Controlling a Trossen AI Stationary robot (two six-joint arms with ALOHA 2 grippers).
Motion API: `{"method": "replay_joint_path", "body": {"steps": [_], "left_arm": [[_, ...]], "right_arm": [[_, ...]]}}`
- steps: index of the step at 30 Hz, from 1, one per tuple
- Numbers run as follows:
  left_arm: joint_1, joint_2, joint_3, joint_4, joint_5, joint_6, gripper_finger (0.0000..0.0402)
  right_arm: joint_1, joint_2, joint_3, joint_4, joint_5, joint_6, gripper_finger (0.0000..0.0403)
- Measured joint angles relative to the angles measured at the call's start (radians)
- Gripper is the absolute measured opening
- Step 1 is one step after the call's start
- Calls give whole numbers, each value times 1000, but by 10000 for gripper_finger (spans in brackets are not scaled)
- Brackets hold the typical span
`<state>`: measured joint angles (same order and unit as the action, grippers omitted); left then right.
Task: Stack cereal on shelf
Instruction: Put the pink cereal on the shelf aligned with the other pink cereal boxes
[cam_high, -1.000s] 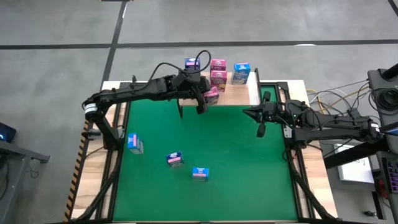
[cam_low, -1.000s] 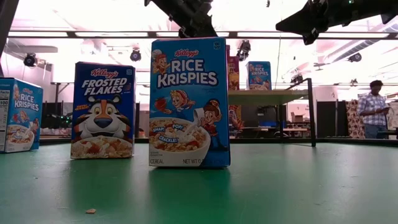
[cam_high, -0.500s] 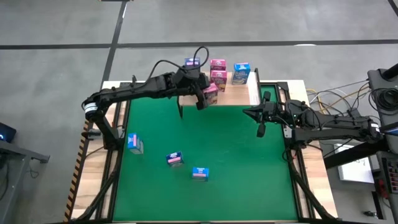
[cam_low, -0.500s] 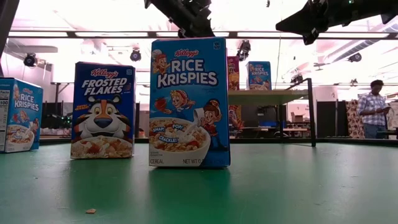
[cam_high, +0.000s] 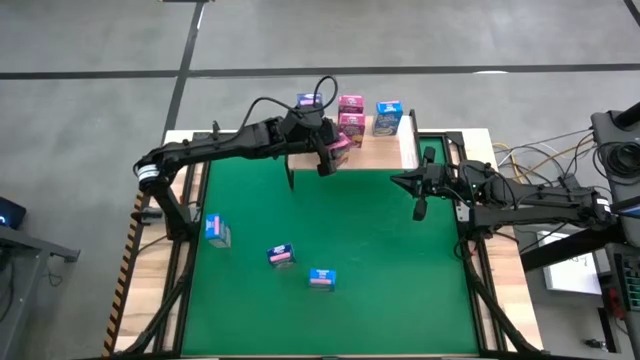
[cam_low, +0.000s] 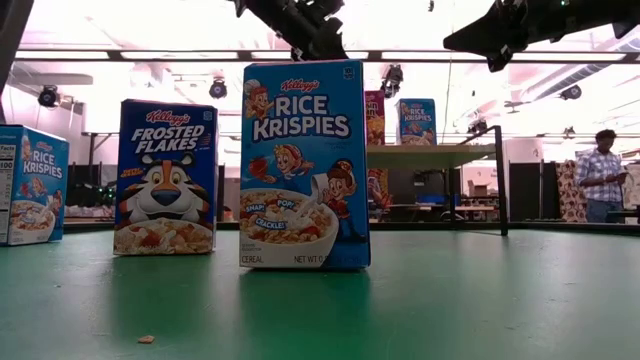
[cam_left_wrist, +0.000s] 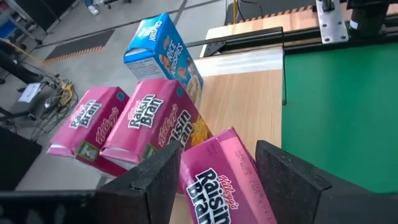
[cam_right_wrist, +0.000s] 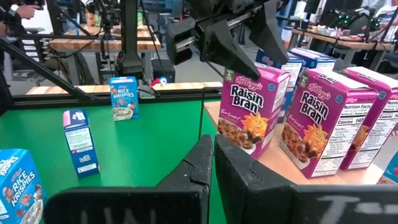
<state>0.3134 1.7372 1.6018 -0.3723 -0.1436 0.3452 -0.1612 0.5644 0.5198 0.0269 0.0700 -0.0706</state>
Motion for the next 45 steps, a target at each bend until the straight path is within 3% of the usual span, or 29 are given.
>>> {"method": "replay_joint_path", "body": {"steps": [13, 19, 29, 45], "left_arm": [[2, 31, 1, 16, -7, 90, 177], [2, 30, 0, 29, 52, 147, 163], [2, 26, -1, 34, 60, 170, 162], [0, -8, -1, 6, 60, 158, 210]], "right_arm": [[0, 0, 0, 0, 0, -8, 9], [0, 0, 0, 0, 0, -8, 9], [0, 0, 0, 0, 0, -8, 9], [0, 0, 0, 0, 0, -18, 9]]}}
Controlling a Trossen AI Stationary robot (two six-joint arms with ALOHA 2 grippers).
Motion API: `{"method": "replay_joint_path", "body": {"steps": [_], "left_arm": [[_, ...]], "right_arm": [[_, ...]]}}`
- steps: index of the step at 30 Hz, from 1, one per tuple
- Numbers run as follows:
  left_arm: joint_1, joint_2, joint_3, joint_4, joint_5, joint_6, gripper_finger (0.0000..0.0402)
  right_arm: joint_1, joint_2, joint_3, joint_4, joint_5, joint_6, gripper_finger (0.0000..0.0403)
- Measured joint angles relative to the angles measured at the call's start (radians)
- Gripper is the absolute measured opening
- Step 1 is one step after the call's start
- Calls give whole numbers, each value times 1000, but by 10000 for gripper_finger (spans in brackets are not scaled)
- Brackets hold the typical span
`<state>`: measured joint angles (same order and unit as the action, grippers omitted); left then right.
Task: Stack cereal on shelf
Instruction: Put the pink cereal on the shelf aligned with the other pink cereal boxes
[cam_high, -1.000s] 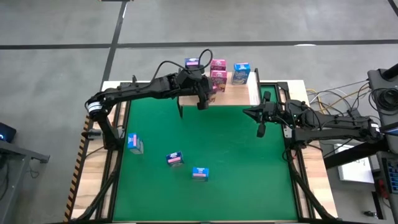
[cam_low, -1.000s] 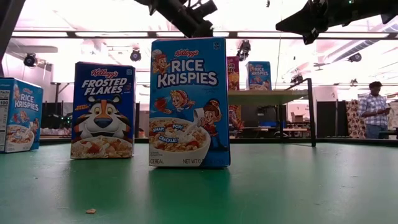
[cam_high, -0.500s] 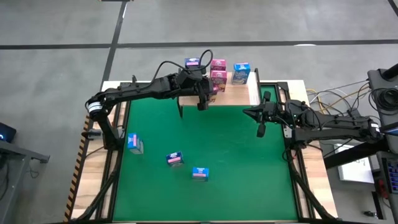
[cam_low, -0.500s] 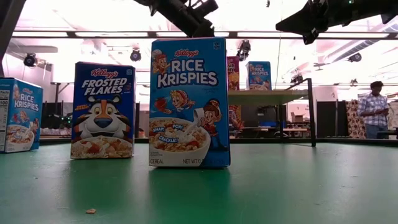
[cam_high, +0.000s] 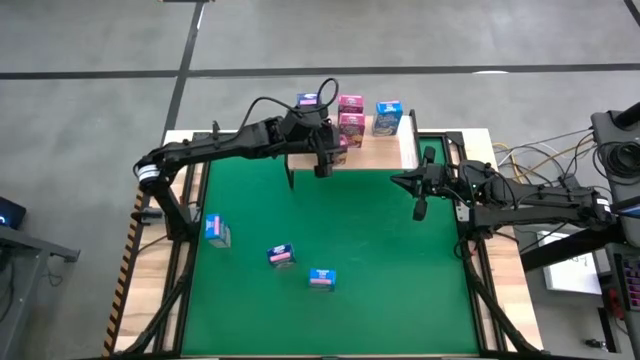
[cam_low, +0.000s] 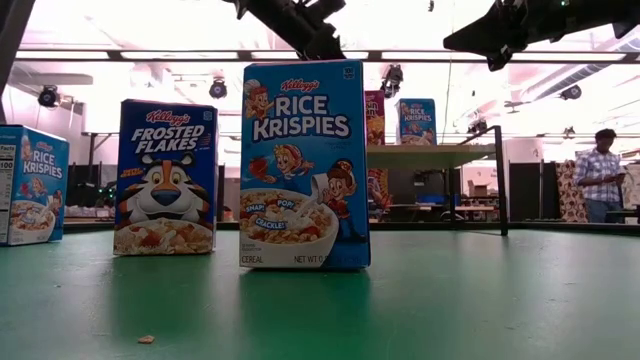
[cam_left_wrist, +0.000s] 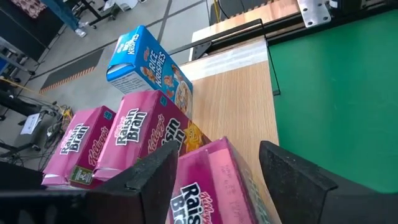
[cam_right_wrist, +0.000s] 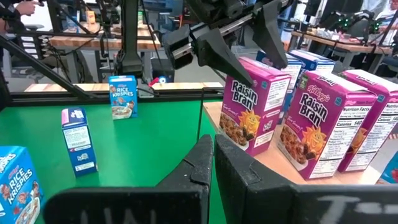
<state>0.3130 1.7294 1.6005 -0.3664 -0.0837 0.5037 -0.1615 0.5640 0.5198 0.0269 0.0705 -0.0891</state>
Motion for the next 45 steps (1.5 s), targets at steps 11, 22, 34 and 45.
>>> {"method": "replay_joint_path", "body": {"steps": [11, 22, 34, 45], "left_arm": [[-87, -122, 1, -64, -26, -22, 198], [-129, -190, -19, -430, -143, -132, 92], [-126, -141, -90, -422, -321, -140, 6], [-94, -100, -93, -325, -326, -102, 0]], "right_arm": [[0, 0, 1, 8, 0, -1, 9], [0, 0, 1, 9, 0, 1, 9], [0, 0, 1, 12, 0, 0, 9], [0, 0, 1, 12, 0, 0, 9]]}}
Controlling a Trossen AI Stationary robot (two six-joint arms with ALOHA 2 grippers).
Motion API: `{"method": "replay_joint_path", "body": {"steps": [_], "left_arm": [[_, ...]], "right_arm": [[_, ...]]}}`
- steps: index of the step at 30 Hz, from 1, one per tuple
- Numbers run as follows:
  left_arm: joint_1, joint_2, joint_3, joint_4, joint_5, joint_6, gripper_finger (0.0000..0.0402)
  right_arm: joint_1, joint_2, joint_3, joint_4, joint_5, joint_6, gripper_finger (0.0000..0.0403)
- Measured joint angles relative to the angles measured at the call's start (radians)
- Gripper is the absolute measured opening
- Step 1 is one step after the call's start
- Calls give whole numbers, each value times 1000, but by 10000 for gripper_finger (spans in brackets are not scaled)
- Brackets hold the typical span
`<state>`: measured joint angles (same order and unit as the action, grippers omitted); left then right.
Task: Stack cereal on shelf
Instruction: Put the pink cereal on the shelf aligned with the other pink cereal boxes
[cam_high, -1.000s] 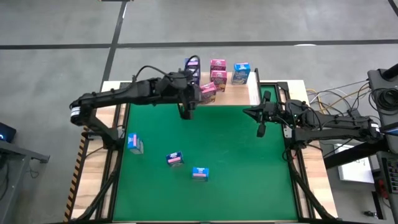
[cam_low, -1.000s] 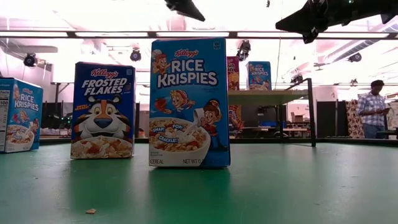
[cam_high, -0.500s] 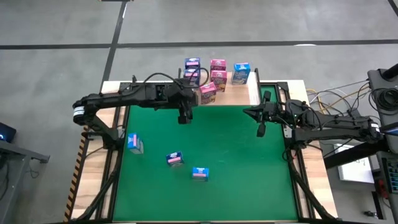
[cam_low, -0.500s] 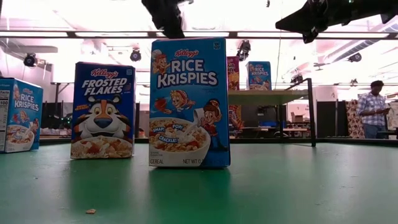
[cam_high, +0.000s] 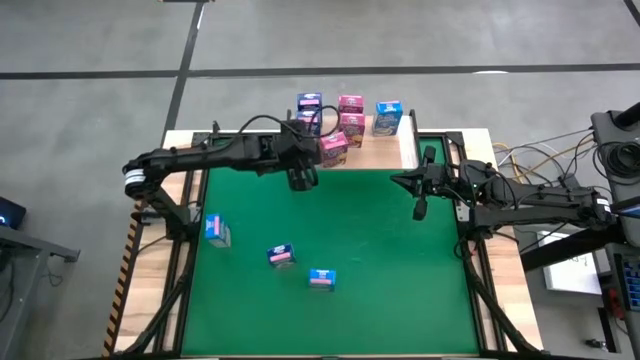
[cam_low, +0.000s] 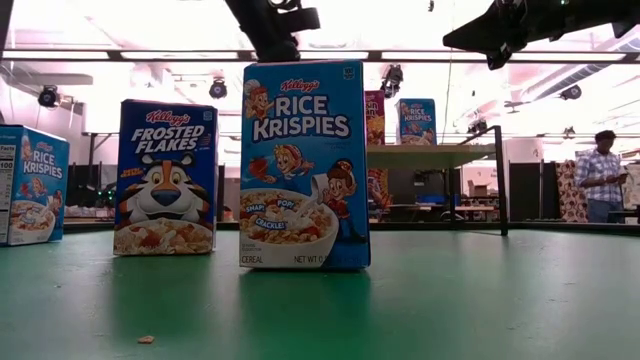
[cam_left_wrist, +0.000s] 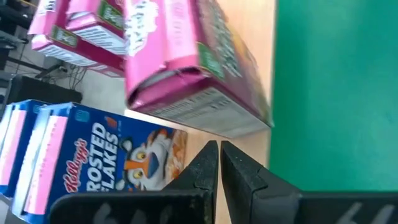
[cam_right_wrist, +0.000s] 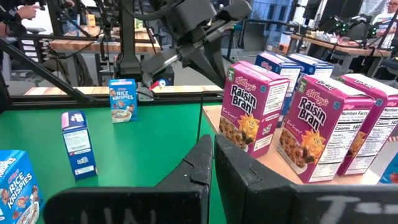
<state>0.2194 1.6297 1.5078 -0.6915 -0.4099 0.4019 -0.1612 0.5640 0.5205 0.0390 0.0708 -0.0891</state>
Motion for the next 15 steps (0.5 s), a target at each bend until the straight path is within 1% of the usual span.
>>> {"method": "replay_joint_path", "body": {"steps": [8, 13, 15], "left_arm": [[22, 22, 0, 83, 0, 1, 0], [28, 64, 0, 156, 0, 34, 0], [30, 78, 0, 161, 0, 39, 0]], "right_arm": [[0, 0, 0, 0, 0, -7, 9], [0, 0, 0, 0, 0, -7, 9], [0, 0, 0, 0, 0, -8, 9]]}}
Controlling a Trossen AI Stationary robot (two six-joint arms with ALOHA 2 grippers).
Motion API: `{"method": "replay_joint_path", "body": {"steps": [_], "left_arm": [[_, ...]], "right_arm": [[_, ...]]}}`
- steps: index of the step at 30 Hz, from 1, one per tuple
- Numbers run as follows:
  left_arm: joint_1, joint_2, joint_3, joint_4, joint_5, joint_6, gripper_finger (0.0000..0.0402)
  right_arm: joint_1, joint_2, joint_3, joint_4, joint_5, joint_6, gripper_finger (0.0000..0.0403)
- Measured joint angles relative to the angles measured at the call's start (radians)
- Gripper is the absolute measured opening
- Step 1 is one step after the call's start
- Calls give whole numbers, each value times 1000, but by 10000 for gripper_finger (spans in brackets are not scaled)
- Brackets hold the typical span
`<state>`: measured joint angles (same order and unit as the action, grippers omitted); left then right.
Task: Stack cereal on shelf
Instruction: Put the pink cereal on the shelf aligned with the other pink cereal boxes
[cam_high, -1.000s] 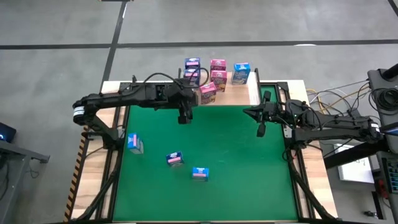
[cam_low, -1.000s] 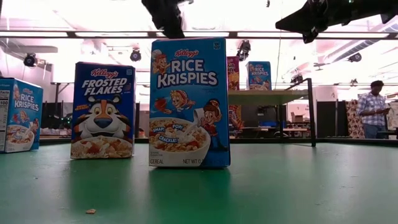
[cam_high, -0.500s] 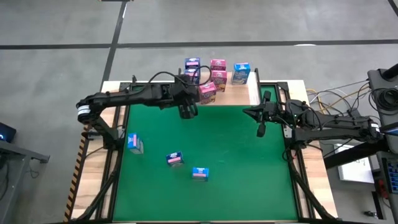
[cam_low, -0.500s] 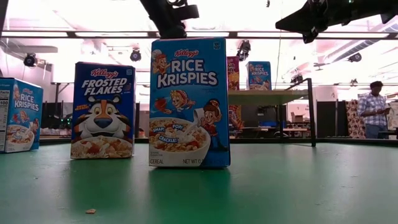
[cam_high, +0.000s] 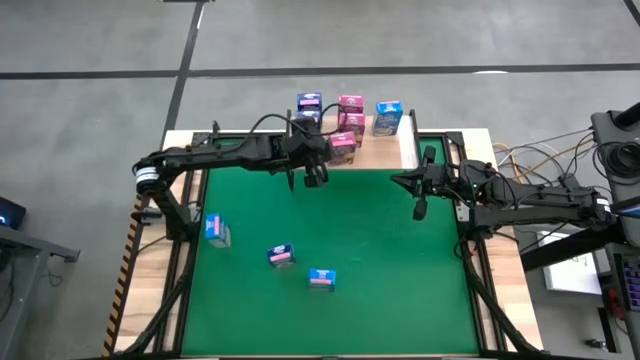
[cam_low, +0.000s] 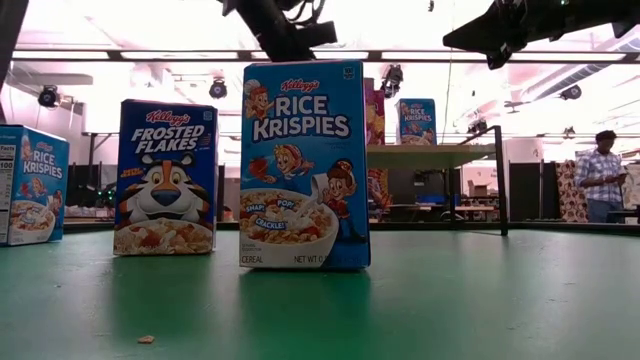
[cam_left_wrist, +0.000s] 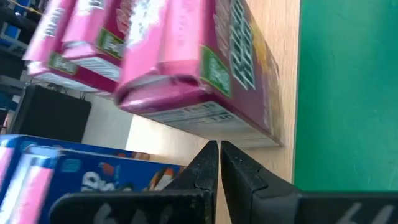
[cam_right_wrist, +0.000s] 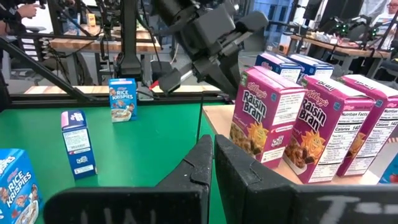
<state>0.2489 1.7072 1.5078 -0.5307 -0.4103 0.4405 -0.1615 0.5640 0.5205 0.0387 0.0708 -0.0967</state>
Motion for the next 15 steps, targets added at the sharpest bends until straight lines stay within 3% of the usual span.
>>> {"method": "replay_joint_path", "body": {"steps": [15], "left_arm": [[3, 30, 1, 127, 8, -1, 0]], "right_arm": [[0, 0, 0, -2, 0, 0, 9]]}}
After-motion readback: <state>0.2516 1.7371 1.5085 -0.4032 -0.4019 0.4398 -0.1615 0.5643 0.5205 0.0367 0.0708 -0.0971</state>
